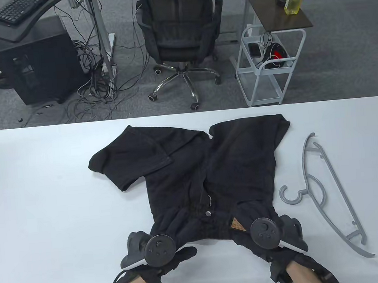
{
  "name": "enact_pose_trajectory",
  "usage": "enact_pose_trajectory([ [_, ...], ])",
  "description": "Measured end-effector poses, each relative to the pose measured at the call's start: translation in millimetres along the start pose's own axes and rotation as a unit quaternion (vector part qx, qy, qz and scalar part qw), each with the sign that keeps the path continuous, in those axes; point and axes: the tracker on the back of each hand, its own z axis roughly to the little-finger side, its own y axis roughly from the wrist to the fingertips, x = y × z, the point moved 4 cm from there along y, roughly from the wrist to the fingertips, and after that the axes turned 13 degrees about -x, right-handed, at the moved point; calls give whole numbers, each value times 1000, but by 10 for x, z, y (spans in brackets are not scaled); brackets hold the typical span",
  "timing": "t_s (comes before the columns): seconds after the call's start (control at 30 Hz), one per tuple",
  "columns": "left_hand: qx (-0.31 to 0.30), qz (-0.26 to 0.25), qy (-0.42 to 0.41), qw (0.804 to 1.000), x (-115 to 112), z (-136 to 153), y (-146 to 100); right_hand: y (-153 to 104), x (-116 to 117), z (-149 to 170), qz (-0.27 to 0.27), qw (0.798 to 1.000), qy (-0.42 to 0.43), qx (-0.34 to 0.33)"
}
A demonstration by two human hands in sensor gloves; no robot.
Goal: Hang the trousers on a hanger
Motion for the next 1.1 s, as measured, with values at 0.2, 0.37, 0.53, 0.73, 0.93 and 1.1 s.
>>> enact_pose_trajectory([
  [0.2, 6, 3, 1, 1000, 3, 19, -5, 2, 26, 52, -9, 1000, 12, 8],
  [0.37, 10, -2, 4, 1000, 20, 35, -12, 7, 34, 52, -8, 1000, 20, 4],
  [0.53, 10, 1, 5, 1000, 6, 44, -2, 18, 43, 84, -11, 999, 28, 11],
  [0.73, 13, 12, 1, 1000, -28, 62, 20, 21, 27, 137, -4, 999, 37, 23],
  [0.93, 15, 14, -1, 1000, -33, 64, 28, 21, 49, 229, -3, 998, 44, 45],
  [1.1, 29, 16, 12, 999, -41, 86, 34, -18, 0, 341, 13, 996, 18, 83],
])
